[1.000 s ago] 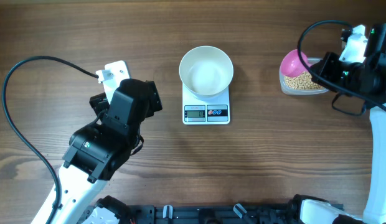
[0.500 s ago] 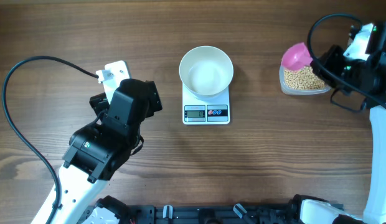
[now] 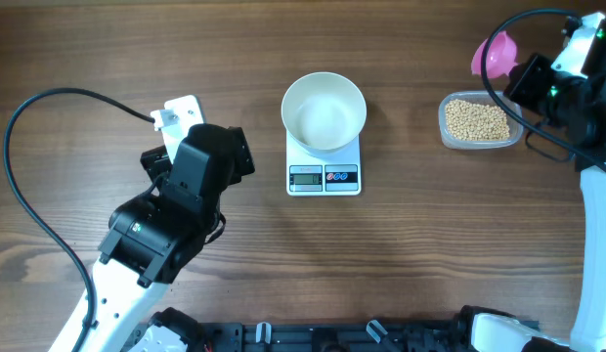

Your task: Scoop item into bowl and weigh 150g on scale

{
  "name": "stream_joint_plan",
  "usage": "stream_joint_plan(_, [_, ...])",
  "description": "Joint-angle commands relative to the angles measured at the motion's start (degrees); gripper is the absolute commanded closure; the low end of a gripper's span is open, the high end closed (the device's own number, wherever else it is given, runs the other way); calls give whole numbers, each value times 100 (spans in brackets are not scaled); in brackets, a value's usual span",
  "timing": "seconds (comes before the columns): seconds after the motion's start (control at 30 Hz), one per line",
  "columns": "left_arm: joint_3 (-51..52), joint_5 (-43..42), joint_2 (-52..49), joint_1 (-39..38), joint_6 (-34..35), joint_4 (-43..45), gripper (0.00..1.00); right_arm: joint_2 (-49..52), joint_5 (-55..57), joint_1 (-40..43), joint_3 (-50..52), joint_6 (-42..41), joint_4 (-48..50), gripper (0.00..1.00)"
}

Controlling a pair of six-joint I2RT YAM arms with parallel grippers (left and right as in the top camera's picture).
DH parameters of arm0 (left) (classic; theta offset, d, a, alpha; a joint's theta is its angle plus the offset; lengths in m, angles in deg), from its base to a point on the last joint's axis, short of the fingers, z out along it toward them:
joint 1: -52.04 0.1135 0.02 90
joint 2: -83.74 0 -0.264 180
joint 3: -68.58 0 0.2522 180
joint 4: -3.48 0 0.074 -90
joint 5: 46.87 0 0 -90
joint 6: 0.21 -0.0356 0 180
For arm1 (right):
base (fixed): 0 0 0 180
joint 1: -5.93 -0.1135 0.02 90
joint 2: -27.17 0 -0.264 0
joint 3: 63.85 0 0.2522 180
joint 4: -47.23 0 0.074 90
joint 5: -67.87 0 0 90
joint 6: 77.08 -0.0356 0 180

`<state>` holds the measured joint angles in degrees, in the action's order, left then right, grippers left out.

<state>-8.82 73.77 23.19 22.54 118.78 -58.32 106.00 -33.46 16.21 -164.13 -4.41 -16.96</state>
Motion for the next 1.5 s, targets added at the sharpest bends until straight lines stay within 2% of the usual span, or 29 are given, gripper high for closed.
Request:
stream_joint_plan(0.0, [-24,157,-22,33,-28,-7,0,48,129,-9,-111,369,328,96])
stream_joint_plan(0.2, [-24,157,-22,33,-28,-7,0,48,382,-9,-111,-240,487,96])
stream_joint_plan(0.3, [-24,157,-22,33,-28,-7,0,46,402,-9,-111,-553,238,96])
stream_joint_plan(0.57, [-24,70,-22,33,-20,7,0,39,203,-9,-111,-525,-428,96])
stream_joint_plan(0.7, [-24,72,-22,33,-26,2,0,-31,-678,-9,-114,-531,-382,96])
stream_joint_plan(0.8, [-24,13,-22,33,-11,20,0,-28,-575,-9,-111,-372,-380,96])
stream_joint_plan(1.07, [-24,-1609,-20,33,-44,131,0,-28,-660,-9,-111,-363,-516,96])
stream_joint_plan(1.13, [-24,-2105,-24,33,-400,348,0,-31,-651,-9,-111,-310,-538,96])
stream_joint_plan(1.17, [-26,-2726,-26,33,-898,570,0,-31,-649,-9,-111,-199,-584,96])
stream_joint_plan(1.2, [-26,-3095,-26,33,-1115,723,0,-28,-649,-9,-111,-144,-623,96])
stream_joint_plan(1.27, [-33,-3512,-39,33,-1261,973,0,-28,-651,-9,-111,37,-723,96])
stream_joint_plan(1.4, [-160,-3679,-337,33,-2020,686,0,-28,-627,-9,-111,387,-839,96])
stream_joint_plan(1.47, [-199,-3683,-557,33,-2114,472,0,-28,-629,-9,-111,380,-835,96])
